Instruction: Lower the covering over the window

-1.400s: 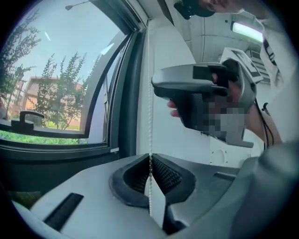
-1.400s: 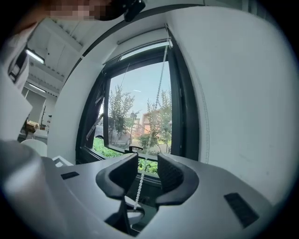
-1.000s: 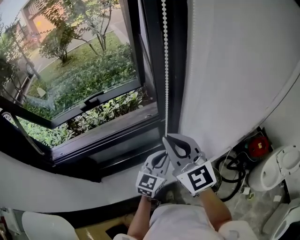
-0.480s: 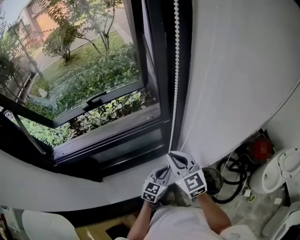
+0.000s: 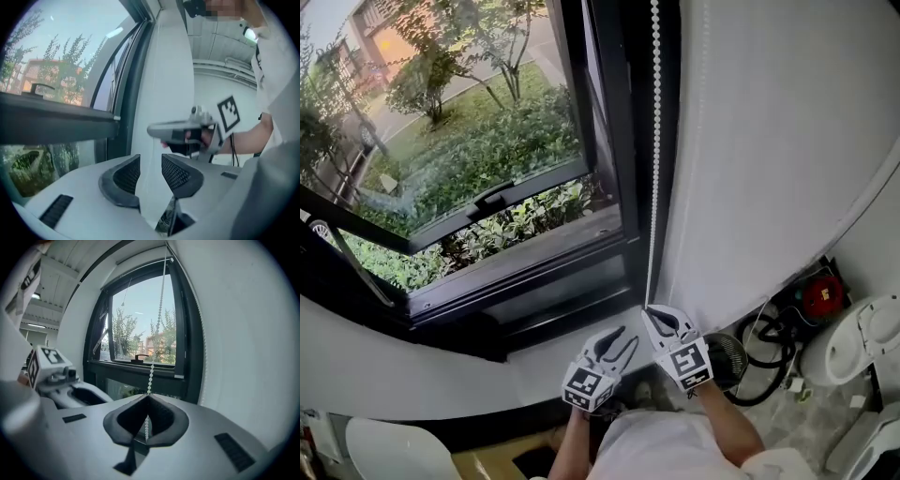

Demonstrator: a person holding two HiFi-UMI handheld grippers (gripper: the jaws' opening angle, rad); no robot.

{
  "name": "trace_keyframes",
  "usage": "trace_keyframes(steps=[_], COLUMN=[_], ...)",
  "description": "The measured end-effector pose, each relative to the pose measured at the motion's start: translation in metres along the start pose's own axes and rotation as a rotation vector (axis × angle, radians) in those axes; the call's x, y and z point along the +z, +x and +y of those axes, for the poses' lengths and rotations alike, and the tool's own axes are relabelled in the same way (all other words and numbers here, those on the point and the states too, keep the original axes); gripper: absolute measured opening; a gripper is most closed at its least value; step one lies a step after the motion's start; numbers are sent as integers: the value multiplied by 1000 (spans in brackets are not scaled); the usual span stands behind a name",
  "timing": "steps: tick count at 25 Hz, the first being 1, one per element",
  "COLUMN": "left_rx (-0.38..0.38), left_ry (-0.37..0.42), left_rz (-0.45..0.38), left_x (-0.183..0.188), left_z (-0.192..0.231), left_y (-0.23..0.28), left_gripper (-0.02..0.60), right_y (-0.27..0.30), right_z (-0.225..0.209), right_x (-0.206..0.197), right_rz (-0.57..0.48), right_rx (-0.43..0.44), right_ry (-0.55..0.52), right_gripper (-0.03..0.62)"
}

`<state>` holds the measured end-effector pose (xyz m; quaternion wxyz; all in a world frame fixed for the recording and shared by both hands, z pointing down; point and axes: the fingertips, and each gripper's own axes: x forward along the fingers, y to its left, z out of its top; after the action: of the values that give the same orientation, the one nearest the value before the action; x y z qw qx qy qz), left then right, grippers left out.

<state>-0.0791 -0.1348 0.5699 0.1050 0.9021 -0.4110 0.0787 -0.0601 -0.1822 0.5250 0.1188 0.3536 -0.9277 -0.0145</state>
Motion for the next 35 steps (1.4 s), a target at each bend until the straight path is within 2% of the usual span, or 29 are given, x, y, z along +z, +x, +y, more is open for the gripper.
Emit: trace_keyframes(steps=[5, 10, 16, 17, 20, 22, 26, 30, 35], left_rx=[-1, -31, -56, -57, -68, -86, -92, -88, -88], left_ry=[119, 184, 273, 289, 314, 302, 321, 287, 263], left_rz=[-130, -256, -354, -364, -377, -381, -334, -295, -194], left_x=[96, 183, 250, 256, 265, 265, 247, 218, 170], left_z=[-3, -16, -26, -27, -32, -37, -38, -32, -26], left_y=[-17, -20, -12, -11, -7, -6, -2, 1, 9], left_gripper=[160, 163, 159, 135, 39, 17, 14, 14, 14], right_y=[-2, -5, -5, -6, -6, -6, -3, -1, -3], right_z=[14, 23, 29, 30, 31, 31, 32, 34, 45], right_x=[-28, -29, -28, -28, -26, -26, -43, -73, -118], right_rz=[51, 43, 44, 43, 39, 40, 93, 146, 261], right_rx=[21, 26, 29, 30, 28, 23, 27, 36, 59], right_ry=[12, 10, -5, -6, -7, -5, -17, -14, -1], right_gripper=[12, 12, 12, 12, 12, 12, 12, 12, 12])
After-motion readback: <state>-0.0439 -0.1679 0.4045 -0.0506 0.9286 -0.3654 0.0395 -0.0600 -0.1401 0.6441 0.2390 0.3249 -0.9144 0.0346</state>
